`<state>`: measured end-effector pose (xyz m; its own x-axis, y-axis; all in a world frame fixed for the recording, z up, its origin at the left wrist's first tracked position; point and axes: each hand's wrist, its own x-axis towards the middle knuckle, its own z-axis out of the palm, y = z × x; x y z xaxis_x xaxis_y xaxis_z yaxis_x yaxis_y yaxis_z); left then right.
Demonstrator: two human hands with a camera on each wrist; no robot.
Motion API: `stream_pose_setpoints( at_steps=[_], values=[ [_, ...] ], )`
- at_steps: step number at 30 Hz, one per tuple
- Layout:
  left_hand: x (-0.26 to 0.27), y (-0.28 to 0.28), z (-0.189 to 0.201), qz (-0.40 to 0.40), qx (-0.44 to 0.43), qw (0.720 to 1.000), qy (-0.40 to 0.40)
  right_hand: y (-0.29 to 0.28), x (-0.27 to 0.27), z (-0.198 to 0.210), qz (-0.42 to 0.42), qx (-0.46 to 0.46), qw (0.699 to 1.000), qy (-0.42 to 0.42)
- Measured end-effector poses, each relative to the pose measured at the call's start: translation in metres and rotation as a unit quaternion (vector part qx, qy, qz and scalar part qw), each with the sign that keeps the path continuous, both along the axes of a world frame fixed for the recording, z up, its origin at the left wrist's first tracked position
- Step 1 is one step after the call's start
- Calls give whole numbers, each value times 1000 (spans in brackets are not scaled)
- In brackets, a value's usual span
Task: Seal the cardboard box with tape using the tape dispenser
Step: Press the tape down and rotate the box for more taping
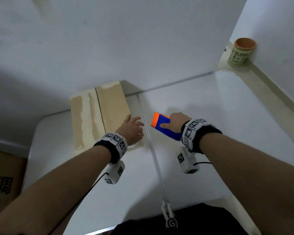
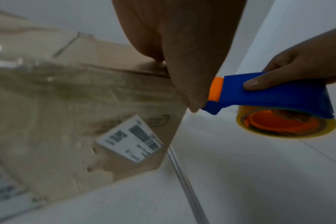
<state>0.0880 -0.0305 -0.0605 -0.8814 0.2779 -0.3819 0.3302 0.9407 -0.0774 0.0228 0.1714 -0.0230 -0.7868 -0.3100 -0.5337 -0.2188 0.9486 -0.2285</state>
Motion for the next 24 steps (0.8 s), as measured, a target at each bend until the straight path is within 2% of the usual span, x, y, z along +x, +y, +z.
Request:
stream_pose_setpoints(
  at_steps=[9, 18, 24],
  values=[
    [12, 9, -16, 67, 64, 991, 95, 3, 8, 7, -13, -15, 1000, 12],
    [16, 7, -22, 102, 118, 981, 114, -10, 18, 6, -11, -35, 997, 61],
    [17, 10, -18, 105, 90, 985, 102, -16, 16, 10, -41, -62, 992, 99]
  ],
)
